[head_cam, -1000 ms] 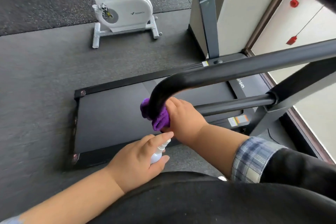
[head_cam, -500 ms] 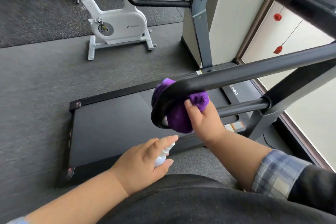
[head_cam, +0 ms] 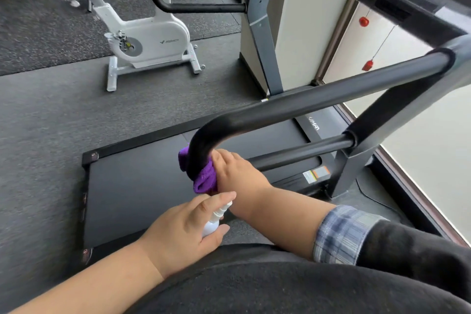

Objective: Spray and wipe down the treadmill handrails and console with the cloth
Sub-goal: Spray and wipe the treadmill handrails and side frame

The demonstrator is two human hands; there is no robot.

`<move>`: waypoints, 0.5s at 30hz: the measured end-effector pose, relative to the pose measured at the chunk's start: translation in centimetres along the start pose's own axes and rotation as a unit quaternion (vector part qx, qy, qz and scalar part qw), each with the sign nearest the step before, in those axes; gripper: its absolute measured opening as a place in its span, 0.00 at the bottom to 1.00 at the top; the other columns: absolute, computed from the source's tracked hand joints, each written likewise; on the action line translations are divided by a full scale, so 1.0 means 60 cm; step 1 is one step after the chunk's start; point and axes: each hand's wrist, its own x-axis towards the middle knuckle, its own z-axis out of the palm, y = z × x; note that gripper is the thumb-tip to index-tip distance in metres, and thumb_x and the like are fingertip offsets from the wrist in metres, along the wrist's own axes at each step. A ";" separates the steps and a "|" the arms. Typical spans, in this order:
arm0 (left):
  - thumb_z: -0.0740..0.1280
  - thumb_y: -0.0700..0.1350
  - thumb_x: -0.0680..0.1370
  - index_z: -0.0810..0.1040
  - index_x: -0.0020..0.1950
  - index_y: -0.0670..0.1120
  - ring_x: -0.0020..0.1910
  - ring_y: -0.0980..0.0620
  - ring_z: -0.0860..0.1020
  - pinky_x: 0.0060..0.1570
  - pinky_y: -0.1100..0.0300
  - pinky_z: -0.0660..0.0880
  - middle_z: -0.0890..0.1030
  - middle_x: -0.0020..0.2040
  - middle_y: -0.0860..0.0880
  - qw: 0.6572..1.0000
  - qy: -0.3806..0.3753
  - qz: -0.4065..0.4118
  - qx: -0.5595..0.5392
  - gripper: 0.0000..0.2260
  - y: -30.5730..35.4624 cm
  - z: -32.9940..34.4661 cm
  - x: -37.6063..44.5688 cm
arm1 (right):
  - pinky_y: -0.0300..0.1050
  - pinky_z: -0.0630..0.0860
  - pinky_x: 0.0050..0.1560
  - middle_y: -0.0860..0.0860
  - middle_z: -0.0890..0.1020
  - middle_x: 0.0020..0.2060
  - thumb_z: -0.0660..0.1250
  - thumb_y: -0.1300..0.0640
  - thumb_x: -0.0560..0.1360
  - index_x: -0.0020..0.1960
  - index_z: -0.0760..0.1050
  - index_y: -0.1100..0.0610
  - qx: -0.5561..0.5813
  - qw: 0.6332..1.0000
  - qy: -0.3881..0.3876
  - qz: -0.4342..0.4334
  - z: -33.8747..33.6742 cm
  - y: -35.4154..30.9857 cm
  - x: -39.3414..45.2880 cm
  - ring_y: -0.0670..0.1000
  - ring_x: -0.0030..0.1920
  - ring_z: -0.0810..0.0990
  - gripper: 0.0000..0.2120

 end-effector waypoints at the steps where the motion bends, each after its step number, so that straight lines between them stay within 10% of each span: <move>1: 0.65 0.54 0.76 0.60 0.73 0.57 0.41 0.50 0.82 0.37 0.54 0.80 0.81 0.53 0.49 1.000 -0.004 0.007 0.004 0.27 0.003 0.005 0.006 | 0.50 0.70 0.62 0.55 0.73 0.64 0.64 0.54 0.78 0.76 0.59 0.57 -0.017 1.000 0.002 -0.001 0.000 0.005 0.000 0.58 0.62 0.74 0.29; 15: 0.66 0.56 0.73 0.64 0.72 0.57 0.42 0.59 0.80 0.39 0.61 0.79 0.77 0.53 0.59 0.999 -0.003 -0.047 0.001 0.28 0.064 0.084 0.090 | 0.55 0.71 0.63 0.55 0.70 0.66 0.66 0.53 0.77 0.78 0.56 0.54 -0.163 0.986 -0.019 0.019 -0.029 0.147 -0.047 0.60 0.61 0.72 0.33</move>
